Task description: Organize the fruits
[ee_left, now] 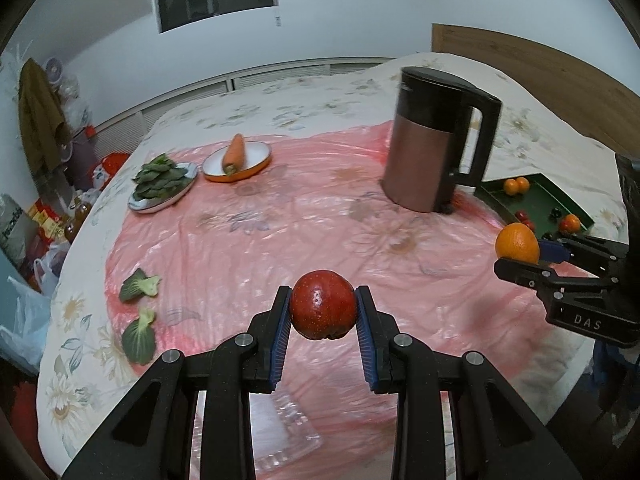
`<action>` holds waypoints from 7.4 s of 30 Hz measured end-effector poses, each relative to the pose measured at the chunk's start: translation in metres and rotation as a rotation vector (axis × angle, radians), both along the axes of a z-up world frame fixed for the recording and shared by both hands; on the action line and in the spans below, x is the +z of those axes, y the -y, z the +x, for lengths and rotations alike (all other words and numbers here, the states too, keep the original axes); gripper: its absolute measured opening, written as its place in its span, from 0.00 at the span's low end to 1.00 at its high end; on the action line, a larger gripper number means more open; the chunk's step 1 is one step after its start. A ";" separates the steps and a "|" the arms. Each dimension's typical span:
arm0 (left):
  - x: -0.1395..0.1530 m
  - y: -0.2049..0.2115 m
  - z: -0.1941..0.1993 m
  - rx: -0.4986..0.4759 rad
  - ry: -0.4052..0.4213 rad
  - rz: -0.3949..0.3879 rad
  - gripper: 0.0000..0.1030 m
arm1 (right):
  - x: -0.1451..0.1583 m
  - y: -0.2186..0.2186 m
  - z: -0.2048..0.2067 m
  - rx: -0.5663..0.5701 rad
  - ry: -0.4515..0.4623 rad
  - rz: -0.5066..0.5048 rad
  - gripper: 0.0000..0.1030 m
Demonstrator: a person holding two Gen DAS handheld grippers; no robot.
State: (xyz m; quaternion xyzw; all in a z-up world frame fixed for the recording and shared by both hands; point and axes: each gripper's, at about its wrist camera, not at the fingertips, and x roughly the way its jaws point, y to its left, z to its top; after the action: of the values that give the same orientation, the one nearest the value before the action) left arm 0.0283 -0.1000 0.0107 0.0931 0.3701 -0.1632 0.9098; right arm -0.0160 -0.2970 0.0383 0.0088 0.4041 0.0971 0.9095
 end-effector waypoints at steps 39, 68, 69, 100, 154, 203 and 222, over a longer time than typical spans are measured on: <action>-0.061 0.337 0.031 -0.525 -0.184 -0.018 0.26 | -0.047 0.298 -0.006 -0.466 -0.020 -0.069 0.51; -0.094 0.381 0.036 -0.567 -0.171 0.023 0.44 | -0.065 0.294 0.020 -0.425 -0.009 -0.110 0.54; -0.093 0.380 0.037 -0.564 -0.174 0.019 0.44 | -0.066 0.294 0.021 -0.425 -0.013 -0.110 0.54; -0.037 0.285 0.018 -0.427 -0.101 -0.066 0.60 | -0.017 0.245 -0.004 -0.453 0.064 -0.153 1.00; -0.020 -0.081 -0.064 0.259 0.088 -0.059 0.91 | 0.015 -0.035 -0.061 -0.152 0.193 -0.099 1.00; -0.028 -0.107 -0.058 0.290 0.093 -0.059 0.91 | 0.003 -0.072 -0.049 -0.144 0.187 -0.144 1.00; -0.028 -0.101 -0.059 0.276 0.077 -0.063 0.91 | 0.002 -0.047 -0.051 -0.201 0.189 -0.166 1.00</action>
State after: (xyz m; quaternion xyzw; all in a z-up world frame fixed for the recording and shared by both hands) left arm -0.0305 0.0011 -0.0170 0.0189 0.3388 -0.0446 0.9396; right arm -0.0669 -0.2495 0.0407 -0.0352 0.3205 -0.0275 0.9462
